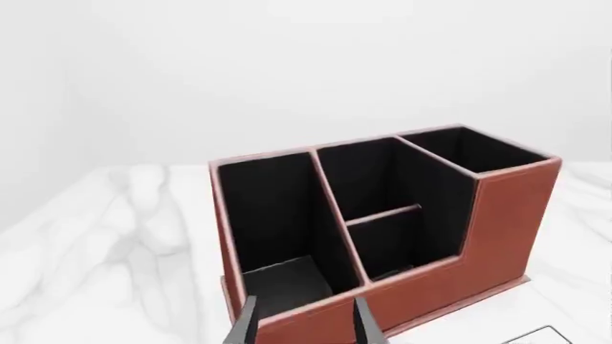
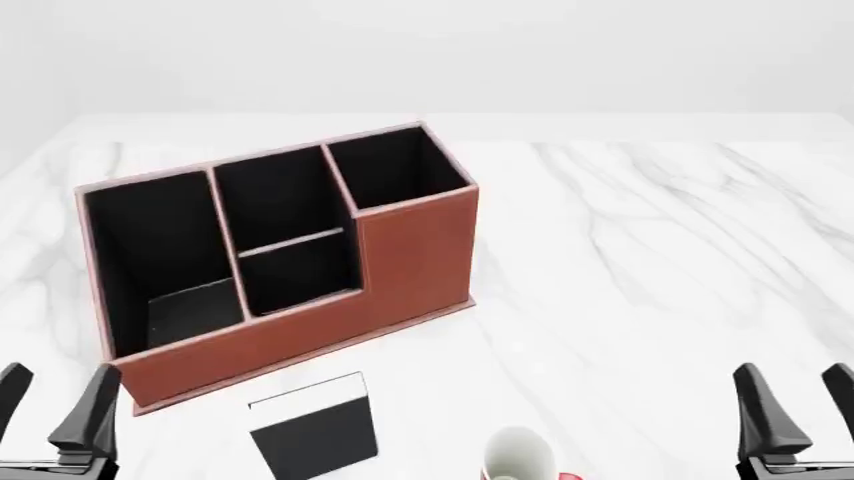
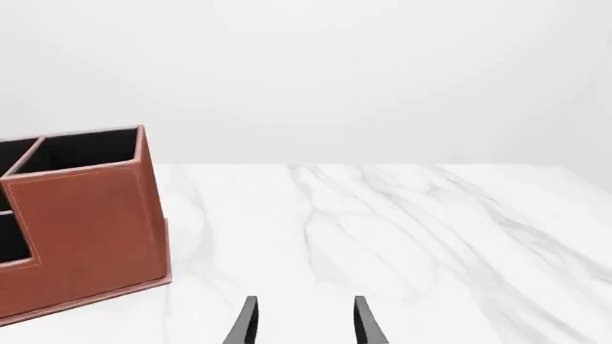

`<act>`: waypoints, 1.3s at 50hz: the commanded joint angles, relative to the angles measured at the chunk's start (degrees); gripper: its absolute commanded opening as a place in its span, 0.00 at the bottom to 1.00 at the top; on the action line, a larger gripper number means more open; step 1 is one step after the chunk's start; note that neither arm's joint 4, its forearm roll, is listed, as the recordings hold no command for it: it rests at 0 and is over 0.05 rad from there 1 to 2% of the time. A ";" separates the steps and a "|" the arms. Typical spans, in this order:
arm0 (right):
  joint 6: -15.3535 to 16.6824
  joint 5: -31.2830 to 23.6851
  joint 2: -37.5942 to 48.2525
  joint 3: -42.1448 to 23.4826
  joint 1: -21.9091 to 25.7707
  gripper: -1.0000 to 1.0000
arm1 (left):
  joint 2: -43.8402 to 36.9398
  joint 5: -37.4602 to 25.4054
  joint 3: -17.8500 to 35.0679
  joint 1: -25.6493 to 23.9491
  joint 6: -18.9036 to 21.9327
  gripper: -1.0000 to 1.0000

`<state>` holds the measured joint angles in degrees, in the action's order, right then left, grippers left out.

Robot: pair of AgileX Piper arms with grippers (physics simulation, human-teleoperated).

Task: Pick up the book and place it in the front compartment of the caddy.

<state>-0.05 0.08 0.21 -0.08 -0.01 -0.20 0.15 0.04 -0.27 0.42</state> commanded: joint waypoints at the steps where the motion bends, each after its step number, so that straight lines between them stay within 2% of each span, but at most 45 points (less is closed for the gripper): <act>1: -0.04 0.23 0.40 -0.10 -0.02 1.00 | -1.51 1.05 0.02 -1.30 1.42 1.00; 8: -0.09 0.41 0.58 -0.09 -0.02 1.00 | -1.75 1.14 0.02 -1.84 1.82 1.00; 12: -0.17 0.48 0.67 -0.08 -0.03 1.00 | -7.53 5.20 0.01 -1.95 3.09 1.00; 13: -0.14 0.46 0.67 -0.09 0.00 1.00 | -2.54 -4.09 -0.03 -10.56 8.81 1.00; 14: -0.17 0.50 0.69 -0.08 -0.03 1.00 | -6.22 4.42 0.09 -1.89 3.01 1.00; 18: -0.18 0.50 0.69 -0.08 -0.01 1.00 | -3.68 3.24 0.48 -0.78 2.27 1.00; 20: -0.15 0.51 0.71 -0.08 0.01 1.00 | -4.14 2.67 1.65 -0.51 4.43 1.00; 22: -0.18 0.51 0.69 -0.08 -0.01 1.00 | -2.97 0.20 3.22 -0.17 4.45 1.00; 24: -0.18 0.51 0.70 -0.08 -0.01 1.00 | -2.62 -1.50 5.26 0.91 7.57 1.00; 26: -0.18 0.51 0.69 -0.08 -0.01 1.00 | -3.29 -2.62 7.38 0.30 6.19 1.00; 30: -0.17 0.50 0.71 -0.11 -0.05 1.00 | -6.77 -3.20 11.91 0.16 7.92 1.00; 31: -0.17 0.44 0.63 -0.10 -0.04 1.00 | -7.89 -2.79 14.58 0.17 11.31 1.00; 32: -0.17 0.42 0.60 -0.09 -0.04 1.00 | -7.77 -3.19 15.72 -0.06 11.67 1.00; 33: -0.17 0.42 0.60 -0.09 -0.04 1.00 | -9.90 -2.70 16.51 0.90 13.68 1.00; 34: -0.18 0.40 0.58 -0.09 -0.04 1.00 | -10.43 -3.38 18.56 -0.24 13.44 1.00; 38: -0.17 0.40 0.58 -0.09 -0.03 1.00 | -14.54 -3.32 22.12 0.91 20.35 1.00; 42: -0.17 0.40 0.59 -0.10 -0.03 1.00 | -18.63 -4.11 25.67 -0.64 24.96 1.00; 47: -0.18 0.39 0.58 -0.11 -0.03 1.00 | -23.90 -4.00 28.64 -1.93 29.98 1.00; 50: -0.17 0.36 0.56 -0.11 -0.03 1.00 | -26.13 -4.15 29.43 -5.44 33.54 1.00; 52: -0.18 0.35 0.55 -0.12 -0.03 1.00 | -27.19 -4.20 30.47 -5.29 35.23 1.00; 54: -0.17 0.32 0.53 -0.12 -0.03 1.00 | -29.13 -4.32 31.47 -5.79 39.12 1.00; 56: -0.18 0.31 0.52 -0.12 -0.03 1.00 | -30.45 -4.57 32.25 -6.69 40.58 1.00; 60: -0.17 0.30 0.52 -0.12 -0.03 1.00 | -32.65 -5.17 32.68 -8.16 46.39 1.00; 63: -0.17 0.31 0.53 -0.13 -0.03 1.00 | -32.69 -8.25 36.40 -9.50 46.85 1.00; 65: -0.16 0.31 0.53 -0.13 -0.03 1.00 | -33.22 -8.92 37.25 -9.68 49.51 1.00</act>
<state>-0.33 0.63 1.04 -0.22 -0.06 -34.23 -1.89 31.61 -7.60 42.00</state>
